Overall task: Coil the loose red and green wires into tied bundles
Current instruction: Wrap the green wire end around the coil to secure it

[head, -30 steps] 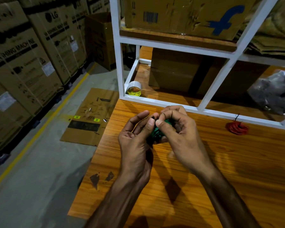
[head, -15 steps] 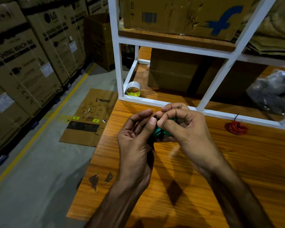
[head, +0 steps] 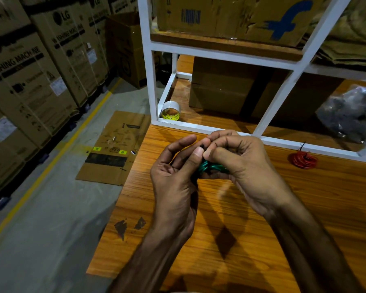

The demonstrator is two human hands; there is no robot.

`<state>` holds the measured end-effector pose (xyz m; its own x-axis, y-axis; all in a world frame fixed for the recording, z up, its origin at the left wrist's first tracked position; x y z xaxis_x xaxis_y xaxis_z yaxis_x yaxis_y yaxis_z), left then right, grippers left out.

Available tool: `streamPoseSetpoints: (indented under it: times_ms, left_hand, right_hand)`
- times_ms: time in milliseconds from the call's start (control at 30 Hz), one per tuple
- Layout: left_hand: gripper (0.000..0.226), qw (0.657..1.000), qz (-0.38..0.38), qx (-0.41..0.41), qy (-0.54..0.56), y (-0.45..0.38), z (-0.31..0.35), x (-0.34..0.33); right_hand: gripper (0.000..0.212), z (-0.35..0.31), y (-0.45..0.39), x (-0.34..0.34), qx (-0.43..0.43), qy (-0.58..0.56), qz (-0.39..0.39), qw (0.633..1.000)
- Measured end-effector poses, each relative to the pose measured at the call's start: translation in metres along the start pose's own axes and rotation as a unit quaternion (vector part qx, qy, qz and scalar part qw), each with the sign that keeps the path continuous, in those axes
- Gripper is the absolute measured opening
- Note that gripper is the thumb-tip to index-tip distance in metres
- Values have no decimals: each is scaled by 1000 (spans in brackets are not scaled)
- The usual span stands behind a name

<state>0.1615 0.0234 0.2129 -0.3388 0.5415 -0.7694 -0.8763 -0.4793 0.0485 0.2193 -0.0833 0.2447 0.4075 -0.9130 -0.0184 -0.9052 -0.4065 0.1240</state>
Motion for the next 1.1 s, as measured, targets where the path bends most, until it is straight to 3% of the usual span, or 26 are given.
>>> streamPoseSetpoints:
  times_ms: [133, 600, 1100]
  left_hand:
    - [33, 1000, -5, -4, -8, 1, 0, 0]
    - [35, 1000, -21, -8, -19, 2, 1, 4]
    - [38, 998, -50, -20, -37, 4, 1, 8]
  right_hand:
    - [7, 0, 0, 3, -23, -2, -6, 1000]
    - [23, -11, 3, -1, -71, -5, -57, 996]
    - [19, -7, 4, 1, -68, -13, -62, 996]
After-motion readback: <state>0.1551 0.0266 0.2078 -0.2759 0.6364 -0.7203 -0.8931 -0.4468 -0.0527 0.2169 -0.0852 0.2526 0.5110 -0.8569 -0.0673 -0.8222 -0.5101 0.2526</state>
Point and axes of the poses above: each hand's wrist, its own y-axis away from the middle knuckle, its own x-axis out of the back of the hand, z = x × y, the point moved 4 cm from there along -y, towards the middle knuckle, and after that the axes turned 4 degrees about -x, right-handed, at the moved point
